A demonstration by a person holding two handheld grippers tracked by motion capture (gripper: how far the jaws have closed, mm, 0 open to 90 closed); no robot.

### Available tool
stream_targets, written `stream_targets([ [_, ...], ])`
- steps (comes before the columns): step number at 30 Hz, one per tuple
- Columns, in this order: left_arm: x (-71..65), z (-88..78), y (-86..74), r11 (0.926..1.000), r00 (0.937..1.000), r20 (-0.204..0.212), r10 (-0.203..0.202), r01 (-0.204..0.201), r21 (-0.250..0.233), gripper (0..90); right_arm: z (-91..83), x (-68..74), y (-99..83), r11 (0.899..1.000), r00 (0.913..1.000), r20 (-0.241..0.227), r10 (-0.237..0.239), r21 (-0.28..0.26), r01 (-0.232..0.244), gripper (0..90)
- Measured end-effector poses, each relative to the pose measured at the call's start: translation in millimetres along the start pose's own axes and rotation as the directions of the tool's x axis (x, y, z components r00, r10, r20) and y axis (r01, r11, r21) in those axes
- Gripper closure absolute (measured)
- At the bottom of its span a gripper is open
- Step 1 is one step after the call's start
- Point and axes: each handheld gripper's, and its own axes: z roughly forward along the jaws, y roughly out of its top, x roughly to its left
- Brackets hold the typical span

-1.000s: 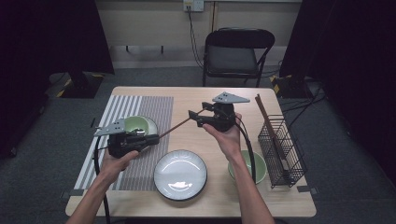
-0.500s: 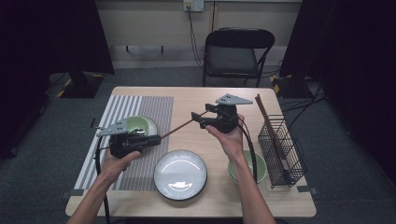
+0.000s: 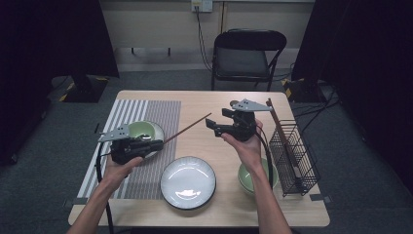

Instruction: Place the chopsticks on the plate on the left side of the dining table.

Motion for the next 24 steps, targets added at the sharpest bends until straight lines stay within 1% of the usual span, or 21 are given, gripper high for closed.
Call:
stream_targets([
  [1,0.3,-1.0,-1.1,1.0000,1.0000,-0.004,-0.008,0.008,-0.002,84.4,-2.3,-0.3,-0.4,1.000,1.0000,0.006,-0.003,0.002,0.003,23.6],
  [4,3.3,-4.4,-4.4,0.9999,0.9999,-0.008,-0.011,0.011,-0.004,84.3,-8.9,-2.2,-2.0,1.000,0.9998,0.017,-0.005,0.007,0.005,22.9],
  [5,4.9,-5.6,-5.4,1.0000,0.9999,-0.009,-0.007,0.007,0.003,84.4,-10.8,-3.0,-2.8,1.000,0.9998,0.020,-0.003,0.010,0.003,22.7],
  [8,8.3,-8.5,-8.6,0.9998,0.9996,-0.021,-0.017,0.017,0.010,84.4,-17.0,-5.7,-5.4,1.000,0.9996,0.029,0.000,0.010,0.000,21.4],
  [9,9.6,-10.1,-9.4,0.9998,0.9995,-0.030,-0.013,0.013,0.014,84.4,-19.4,-6.5,-6.2,1.000,0.9994,0.035,-0.001,0.010,0.001,21.1],
  [10,9.9,-11.1,-10.5,0.9997,0.9992,-0.033,-0.023,0.023,0.011,84.4,-21.6,-7.1,-6.9,1.000,0.9992,0.041,0.001,0.009,-0.001,20.5],
  [12,12.1,-14.5,-12.4,0.9996,0.9990,-0.041,-0.020,0.021,0.021,84.4,-26.9,-8.8,-8.2,1.000,0.9987,0.051,0.001,0.010,-0.002,19.8],
  [16,14.8,-20.2,-17.7,0.9990,0.9977,-0.064,-0.025,0.027,0.035,84.4,-37.2,-12.5,-10.7,1.000,0.9982,0.059,0.006,0.013,-0.007,19.0],
  [20,17.3,-24.2,-24.6,0.9981,0.9962,-0.077,-0.040,0.044,0.044,84.4,-48.1,-15.9,-14.5,1.000,0.9975,0.071,0.011,0.009,-0.011,18.3],
  [24,19.9,-28.1,-29.8,0.9977,0.9951,-0.091,-0.038,0.043,0.052,84.4,-58.3,-19.9,-18.4,1.000,0.9959,0.089,0.018,0.011,-0.019,17.7],
])
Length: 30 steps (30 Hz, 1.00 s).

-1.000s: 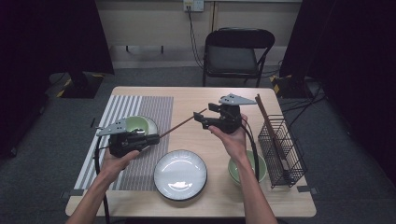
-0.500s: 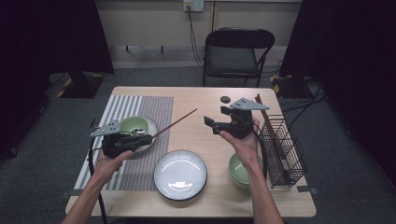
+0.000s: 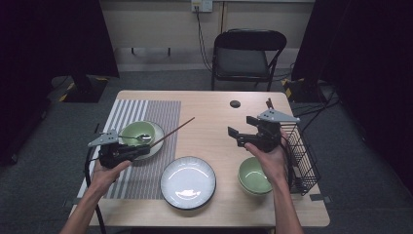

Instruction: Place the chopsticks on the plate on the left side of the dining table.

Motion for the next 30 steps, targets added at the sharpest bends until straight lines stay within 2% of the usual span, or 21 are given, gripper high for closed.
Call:
stream_targets([
  [1,-0.1,-0.9,-1.2,0.9999,0.9999,-0.001,-0.011,0.011,0.000,84.4,-2.6,-1.0,-0.8,1.000,1.0000,0.003,0.004,-0.002,-0.004,17.6],
  [5,4.5,-5.4,-6.9,0.9999,0.9998,-0.017,-0.007,0.008,0.015,84.4,-13.4,-4.7,-3.3,1.000,0.9998,0.019,0.005,-0.007,-0.005,17.1],
  [8,6.3,-7.5,-11.1,0.9995,0.9993,-0.033,-0.019,0.020,0.023,84.3,-21.4,-8.6,-6.2,1.000,0.9994,0.033,0.014,-0.008,-0.014,17.0],
  [11,8.6,-9.4,-15.7,0.9990,0.9989,-0.046,-0.010,0.012,0.044,84.4,-26.4,-11.2,-9.5,1.000,0.9991,0.038,0.020,-0.003,-0.020,16.9],
  [12,8.9,-9.8,-17.7,0.9989,0.9986,-0.050,-0.019,0.021,0.043,84.3,-27.9,-12.1,-10.7,1.000,0.9989,0.042,0.021,-0.001,-0.021,17.0],
  [20,16.4,-18.5,-34.3,0.9959,0.9954,-0.087,-0.040,0.047,0.077,84.3,-33.5,-15.0,-20.4,0.999,0.9977,0.061,0.027,0.024,-0.029,17.3],
  [24,19.5,-22.8,-43.4,0.9950,0.9939,-0.096,-0.055,0.063,0.078,84.3,-35.4,-16.6,-23.4,0.999,0.9971,0.070,0.030,0.029,-0.032,17.4],
  [26,21.5,-22.6,-47.7,0.9931,0.9929,-0.105,-0.057,0.067,0.096,84.3,-35.8,-17.0,-24.3,0.999,0.9967,0.075,0.029,0.029,-0.031,17.5],
  [30,26.2,-23.6,-51.1,0.9916,0.9912,-0.115,-0.066,0.078,0.103,84.3,-35.1,-16.2,-25.5,0.999,0.9968,0.075,0.027,0.030,-0.029,17.9],
])
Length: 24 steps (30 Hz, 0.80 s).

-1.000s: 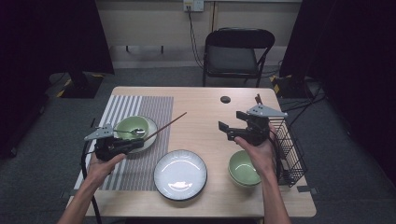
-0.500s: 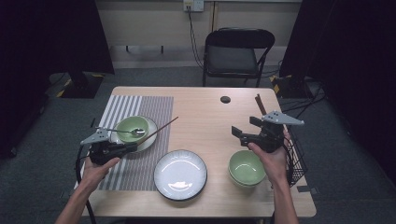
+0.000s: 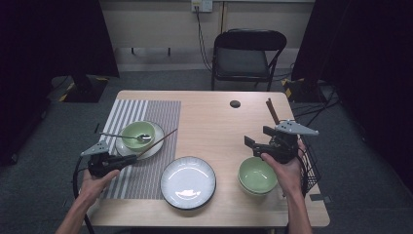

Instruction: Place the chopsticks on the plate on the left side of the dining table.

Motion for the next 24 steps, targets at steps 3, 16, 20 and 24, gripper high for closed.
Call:
stream_targets([
  [3,2.7,2.3,-2.3,0.9999,0.9999,-0.006,-0.009,0.009,0.014,84.3,1.7,-0.3,-1.2,1.000,1.0000,-0.003,0.002,0.005,-0.002,18.0],
  [16,13.8,8.0,-7.4,0.9986,0.9989,-0.045,-0.015,0.017,0.051,84.2,6.0,1.6,-1.4,1.000,0.9999,-0.010,0.001,0.017,-0.001,18.6],
  [20,14.8,11.8,-7.3,0.9982,0.9986,-0.049,-0.021,0.024,0.055,84.1,5.9,1.4,-1.5,1.000,0.9999,-0.011,0.000,0.018,0.000,18.7],
  [24,17.1,13.2,-7.0,0.9980,0.9981,-0.055,-0.028,0.031,0.055,84.0,6.1,1.8,-1.5,1.000,0.9999,-0.012,0.002,0.017,-0.002,18.7],
])
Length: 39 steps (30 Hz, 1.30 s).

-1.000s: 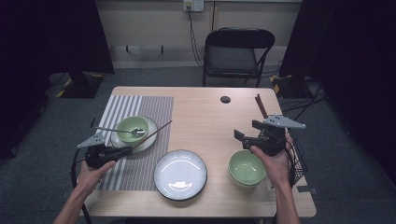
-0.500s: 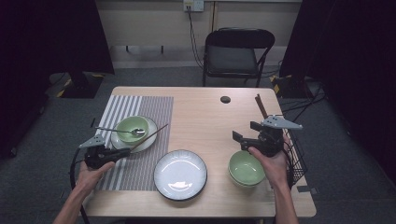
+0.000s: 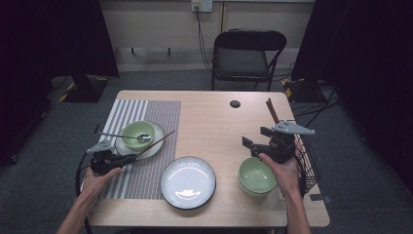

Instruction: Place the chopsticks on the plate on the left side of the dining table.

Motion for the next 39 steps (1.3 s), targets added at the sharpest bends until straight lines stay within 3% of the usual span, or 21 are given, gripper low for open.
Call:
stream_targets([
  [8,7.2,-1.9,-3.4,0.9990,0.9991,-0.016,-0.039,0.039,-0.021,81.8,0.7,0.3,0.0,1.000,1.0000,0.001,-0.003,0.003,0.003,18.9],
  [17,4.6,-0.6,-1.7,0.9998,0.9985,-0.052,-0.018,0.018,-0.011,77.9,0.9,-0.1,-0.1,1.000,1.0000,0.000,-0.001,0.004,0.001,18.9],
  [22,6.4,0.3,-1.5,0.9995,0.9988,-0.039,-0.030,0.030,-0.011,82.4,1.6,0.1,-0.1,1.000,1.0000,-0.001,-0.002,0.005,0.002,19.2],
  [39,6.4,3.3,-0.6,0.9992,0.9987,-0.034,-0.039,0.039,-0.008,82.1,2.7,0.6,-0.4,1.000,1.0000,-0.001,-0.005,0.010,0.005,19.3],
])
